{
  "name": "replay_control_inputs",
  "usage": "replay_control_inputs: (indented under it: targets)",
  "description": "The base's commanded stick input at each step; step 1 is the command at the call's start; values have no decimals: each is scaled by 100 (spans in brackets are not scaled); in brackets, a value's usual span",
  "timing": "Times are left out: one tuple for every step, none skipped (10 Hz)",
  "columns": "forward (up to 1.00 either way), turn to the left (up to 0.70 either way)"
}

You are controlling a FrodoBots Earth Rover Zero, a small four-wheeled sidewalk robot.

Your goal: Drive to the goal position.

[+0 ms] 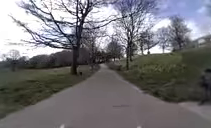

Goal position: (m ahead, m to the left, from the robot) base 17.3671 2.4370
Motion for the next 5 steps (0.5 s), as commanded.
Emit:
replay_control_inputs:
  targets:
    - [85, 1]
    - [85, 1]
    - [85, 1]
    - [85, 1]
    - [85, 1]
